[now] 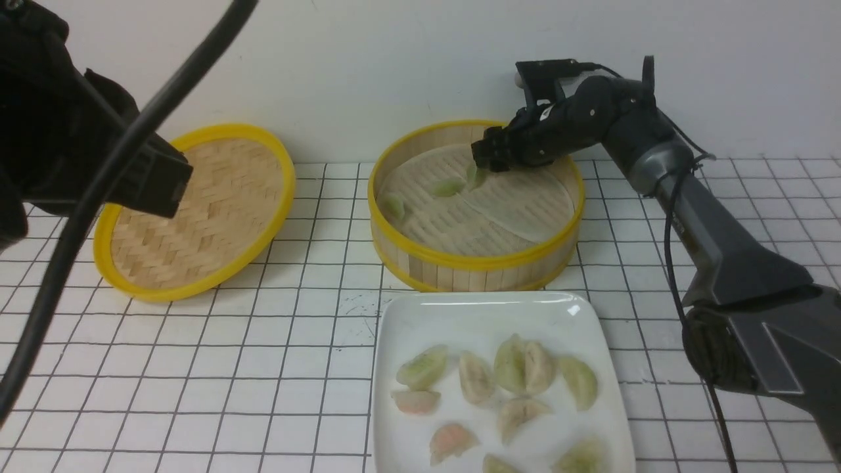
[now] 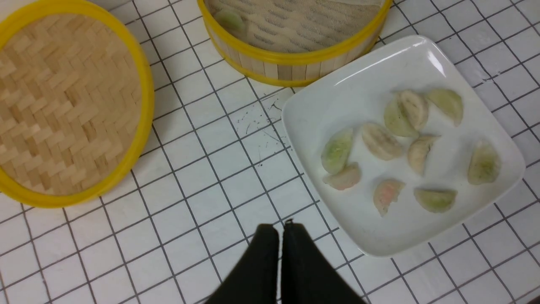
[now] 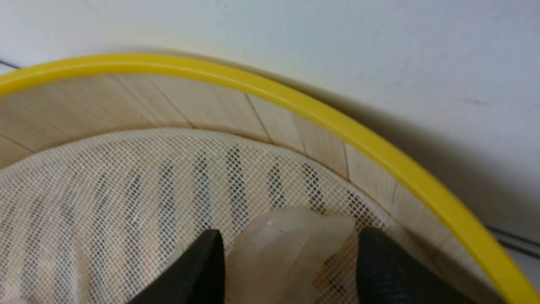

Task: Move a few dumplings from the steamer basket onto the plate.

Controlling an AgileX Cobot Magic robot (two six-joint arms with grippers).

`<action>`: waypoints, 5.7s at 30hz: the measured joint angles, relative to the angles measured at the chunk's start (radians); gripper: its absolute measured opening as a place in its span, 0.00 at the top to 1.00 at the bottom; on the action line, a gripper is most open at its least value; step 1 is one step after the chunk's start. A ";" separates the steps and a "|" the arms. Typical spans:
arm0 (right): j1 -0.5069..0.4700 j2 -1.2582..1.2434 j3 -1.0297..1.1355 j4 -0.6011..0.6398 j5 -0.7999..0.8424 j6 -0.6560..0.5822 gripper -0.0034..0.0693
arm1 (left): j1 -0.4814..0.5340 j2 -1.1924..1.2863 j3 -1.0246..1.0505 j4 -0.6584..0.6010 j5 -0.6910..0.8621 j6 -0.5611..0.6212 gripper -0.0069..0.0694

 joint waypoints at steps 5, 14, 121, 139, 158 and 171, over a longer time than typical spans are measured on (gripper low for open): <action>0.003 0.001 -0.001 -0.019 0.002 -0.002 0.61 | 0.000 0.000 0.000 0.000 0.000 0.000 0.92; 0.014 -0.033 -0.004 -0.119 0.139 0.026 0.65 | 0.000 0.000 0.000 -0.001 0.000 0.000 0.92; 0.296 -2.928 2.483 -0.692 -0.380 0.546 0.97 | 0.001 -1.036 1.039 -0.177 -0.926 0.010 0.92; 0.296 -2.928 2.483 -0.693 -0.381 0.546 0.97 | 0.406 -1.129 1.454 -0.108 -0.951 0.141 0.92; 0.296 -2.928 2.483 -0.693 -0.380 0.546 0.97 | 0.519 -1.129 1.486 -0.125 -0.888 0.139 0.92; 0.296 -2.928 2.483 -0.706 -0.380 0.545 0.97 | 0.519 -1.129 1.486 -0.125 -0.885 0.139 0.92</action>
